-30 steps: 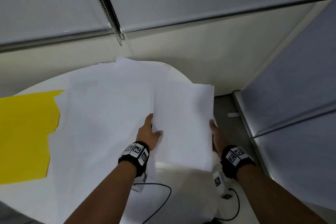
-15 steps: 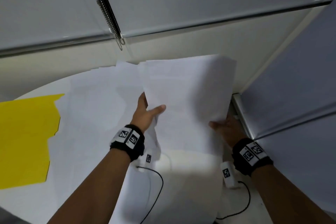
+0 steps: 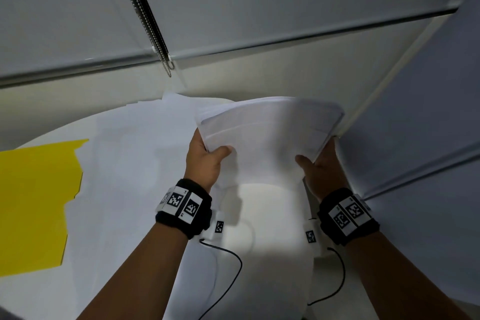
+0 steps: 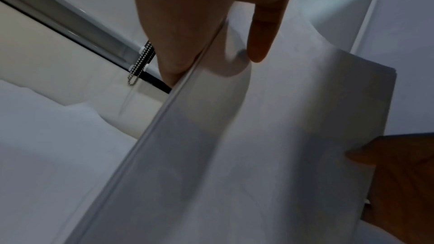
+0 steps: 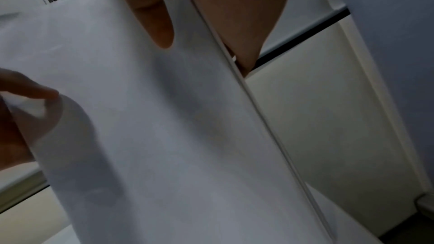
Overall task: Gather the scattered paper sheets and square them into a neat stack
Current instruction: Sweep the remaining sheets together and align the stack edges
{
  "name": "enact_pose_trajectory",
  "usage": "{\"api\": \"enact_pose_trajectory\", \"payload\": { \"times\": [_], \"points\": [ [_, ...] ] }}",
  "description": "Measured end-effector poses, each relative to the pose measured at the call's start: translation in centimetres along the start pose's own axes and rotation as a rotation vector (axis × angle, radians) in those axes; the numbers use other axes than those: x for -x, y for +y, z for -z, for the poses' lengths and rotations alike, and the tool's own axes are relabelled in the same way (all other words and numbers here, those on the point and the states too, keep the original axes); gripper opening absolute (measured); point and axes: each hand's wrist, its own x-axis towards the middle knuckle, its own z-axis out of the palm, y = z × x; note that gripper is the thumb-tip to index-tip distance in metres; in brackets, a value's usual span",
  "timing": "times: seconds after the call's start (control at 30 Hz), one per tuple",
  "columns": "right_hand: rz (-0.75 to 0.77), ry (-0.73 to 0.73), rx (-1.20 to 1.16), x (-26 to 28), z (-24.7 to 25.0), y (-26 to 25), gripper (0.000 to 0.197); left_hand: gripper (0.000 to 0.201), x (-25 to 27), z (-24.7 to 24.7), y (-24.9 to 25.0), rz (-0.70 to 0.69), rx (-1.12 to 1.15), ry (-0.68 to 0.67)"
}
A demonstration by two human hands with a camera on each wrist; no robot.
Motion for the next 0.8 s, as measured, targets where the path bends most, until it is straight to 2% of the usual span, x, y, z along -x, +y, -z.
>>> {"api": "enact_pose_trajectory", "payload": {
  "times": [0.13, 0.23, 0.33, 0.53, 0.67, 0.8],
  "points": [
    [0.047, 0.051, 0.018, 0.3, -0.5, -0.6, 0.044, 0.056, 0.3, -0.7, 0.4, 0.009, -0.014, 0.042],
    [0.077, 0.074, -0.035, 0.4, -0.1, -0.6, 0.044, 0.057, 0.6, -0.6, 0.7, -0.024, -0.002, 0.088],
    [0.107, 0.042, -0.073, 0.6, 0.3, -0.5, 0.056, 0.059, 0.8, -0.4, 0.7, -0.048, -0.001, 0.102],
    [0.108, 0.055, -0.128, 0.2, 0.3, -0.6, 0.044, 0.056, 0.4, -0.2, 0.8, -0.088, 0.034, 0.081],
    [0.076, 0.039, -0.047, 0.1, 0.1, -0.5, 0.046, 0.056, 0.0, -0.3, 0.8, -0.079, 0.065, 0.074],
    [-0.006, 0.029, 0.103, 0.1, -0.4, 0.4, 0.043, 0.06, -0.3, -0.8, -0.2, 0.006, 0.034, 0.051]
  ]
}}
